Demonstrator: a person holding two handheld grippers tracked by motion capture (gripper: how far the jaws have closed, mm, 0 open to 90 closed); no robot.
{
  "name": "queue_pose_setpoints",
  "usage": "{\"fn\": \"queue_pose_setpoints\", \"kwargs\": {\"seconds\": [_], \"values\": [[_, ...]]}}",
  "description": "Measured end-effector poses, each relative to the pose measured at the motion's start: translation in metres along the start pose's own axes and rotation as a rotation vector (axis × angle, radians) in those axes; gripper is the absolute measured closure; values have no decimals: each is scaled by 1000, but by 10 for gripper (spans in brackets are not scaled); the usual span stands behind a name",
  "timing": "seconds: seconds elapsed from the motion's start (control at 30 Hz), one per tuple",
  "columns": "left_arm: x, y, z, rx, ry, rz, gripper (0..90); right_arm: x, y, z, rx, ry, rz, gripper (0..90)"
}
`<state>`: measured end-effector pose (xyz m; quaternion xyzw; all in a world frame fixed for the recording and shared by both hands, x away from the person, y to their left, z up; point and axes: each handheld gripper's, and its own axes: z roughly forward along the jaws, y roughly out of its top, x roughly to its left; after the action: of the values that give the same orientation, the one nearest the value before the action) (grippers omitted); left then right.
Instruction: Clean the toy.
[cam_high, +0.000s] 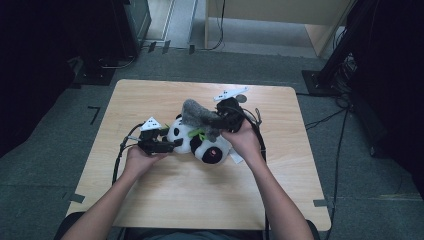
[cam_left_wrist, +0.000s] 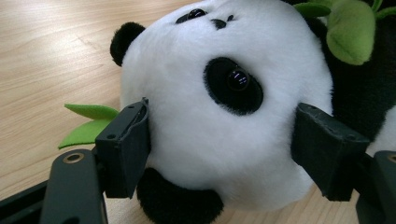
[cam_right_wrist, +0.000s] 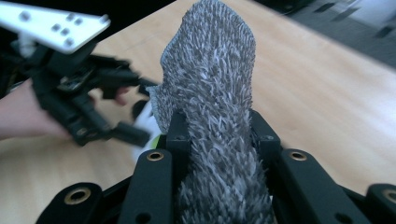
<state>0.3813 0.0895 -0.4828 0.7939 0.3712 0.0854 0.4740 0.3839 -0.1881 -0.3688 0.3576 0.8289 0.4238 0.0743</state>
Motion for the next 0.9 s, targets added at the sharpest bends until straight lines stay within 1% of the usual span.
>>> {"fn": "queue_pose_setpoints", "kwargs": {"seconds": [0.03, 0.07, 0.1, 0.13, 0.17, 0.2, 0.23, 0.3, 0.33, 0.37, 0.4, 0.43, 0.47, 0.53, 0.57, 0.6, 0.63, 0.67, 0.7, 0.73, 0.8, 0.83, 0.87, 0.9], "values": [[0, 0, 0, 0, 0, 0, 245, 0, -3, 4, 18, 22, 6, 687], [0, 0, 0, 2, 1, 1, 245, 0, -3, 4, 18, 22, 6, 687], [0, 0, 0, 5, 2, 4, 246, 1, -6, 9, 45, 20, 2, 687], [-1, 1, 0, 11, 6, 10, 251, 1, -11, 17, 92, -23, -11, 687], [-1, 1, 0, 11, 6, 10, 253, 1, -11, 17, 92, -23, -11, 687], [-1, 1, 0, 13, 6, 9, 255, -4, -15, 21, 100, -34, 1, 686], [-1, 1, 0, 13, 4, 5, 256, -7, -16, 22, 100, -50, 4, 686], [-1, 2, 1, 16, 6, 1, 261, -10, -16, 23, 100, -70, -3, 685], [-2, 3, 1, 19, 14, 2, 262, -12, -17, 23, 100, -84, -2, 685], [-2, 3, 1, 19, 14, 2, 263, -12, -17, 23, 100, -84, -2, 685], [-2, 3, 2, 19, 15, 1, 263, -12, -16, 23, 102, -113, -14, 684], [-3, 3, 2, 21, 18, 3, 265, -15, -16, 23, 106, -153, -27, 685], [-3, 3, 2, 21, 18, 3, 265, -15, -16, 23, 106, -153, -27, 685], [-2, 3, 2, 22, 17, 3, 265, -18, -15, 22, 108, -203, -37, 685], [-2, 3, 2, 22, 18, 3, 264, -23, -15, 22, 109, -206, -25, 684], [-2, 3, 2, 22, 18, 3, 264, -23, -15, 22, 109, -206, -25, 684], [-3, 3, 2, 22, 18, 4, 264, -25, -14, 23, 112, -222, -24, 683], [-3, 4, 2, 22, 19, 5, 264, -25, -14, 23, 112, -222, -24, 683], [-3, 4, 3, 21, 21, 5, 265, -26, -12, 24, 115, -239, -27, 682], [-3, 4, 3, 21, 21, 5, 265, -26, -12, 24, 115, -239, -27, 682], [-4, 4, 3, 22, 21, 6, 265, -28, -9, 25, 121, -270, -40, 681], [-4, 4, 3, 22, 21, 6, 265, -28, -9, 25, 121, -270, -40, 681], [-4, 4, 3, 21, 20, 5, 265, -30, -8, 26, 118, -285, -45, 681], [-4, 4, 3, 19, 19, 1, 265, -31, -8, 26, 116, -284, -37, 681]]}}
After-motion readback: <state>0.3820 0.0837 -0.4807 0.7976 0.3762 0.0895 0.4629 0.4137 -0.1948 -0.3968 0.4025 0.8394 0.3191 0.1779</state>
